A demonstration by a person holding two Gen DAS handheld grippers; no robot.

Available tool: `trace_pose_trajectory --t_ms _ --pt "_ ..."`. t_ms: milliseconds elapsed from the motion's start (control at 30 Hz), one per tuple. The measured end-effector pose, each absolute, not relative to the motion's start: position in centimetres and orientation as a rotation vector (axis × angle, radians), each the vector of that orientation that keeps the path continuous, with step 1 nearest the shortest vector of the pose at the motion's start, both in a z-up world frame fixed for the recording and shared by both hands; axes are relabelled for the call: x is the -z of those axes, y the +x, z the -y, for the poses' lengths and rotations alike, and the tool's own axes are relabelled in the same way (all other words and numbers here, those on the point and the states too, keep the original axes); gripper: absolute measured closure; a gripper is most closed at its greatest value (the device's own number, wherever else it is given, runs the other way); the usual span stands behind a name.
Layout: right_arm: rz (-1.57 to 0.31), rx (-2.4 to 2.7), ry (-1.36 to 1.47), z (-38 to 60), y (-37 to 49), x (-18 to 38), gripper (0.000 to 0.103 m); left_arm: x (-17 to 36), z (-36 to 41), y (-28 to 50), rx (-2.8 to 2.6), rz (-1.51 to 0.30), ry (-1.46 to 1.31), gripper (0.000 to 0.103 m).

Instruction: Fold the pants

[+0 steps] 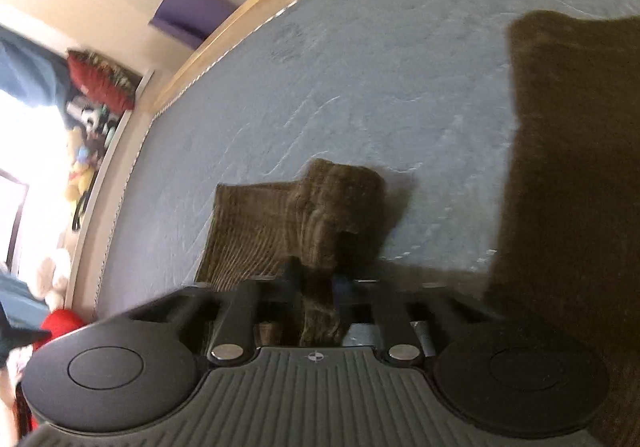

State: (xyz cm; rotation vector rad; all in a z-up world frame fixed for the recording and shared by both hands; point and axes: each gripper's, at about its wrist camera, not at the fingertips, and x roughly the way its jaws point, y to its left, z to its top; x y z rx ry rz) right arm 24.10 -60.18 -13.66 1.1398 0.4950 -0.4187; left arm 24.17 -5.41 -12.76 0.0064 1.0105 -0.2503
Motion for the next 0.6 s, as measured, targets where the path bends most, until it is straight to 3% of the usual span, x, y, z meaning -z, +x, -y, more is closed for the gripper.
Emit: trace_pose_trajectory --t_ms 200,267,367,567,600 --pt "-0.339 0.444 0.877 60.6 23.6 6.6 0.094 10.0 4.3 24.3 0.354 -1.065 0.021 0.095" --pt "-0.423 0.531 0.84 61.8 23.8 7.1 0.094 10.0 4.5 23.7 0.463 -1.137 0.108 0.094" --pt "-0.697 0.674 0.841 63.3 24.5 10.9 0.094 10.9 4.4 22.8 0.547 -1.223 0.164 0.094" --pt "-0.689 0.731 0.77 62.8 23.9 10.1 0.086 10.0 4.4 22.4 0.575 -1.207 0.179 0.09" --pt "-0.68 0.761 0.755 62.7 23.5 9.6 0.083 9.7 4.3 22.4 0.578 -1.202 0.166 0.086"
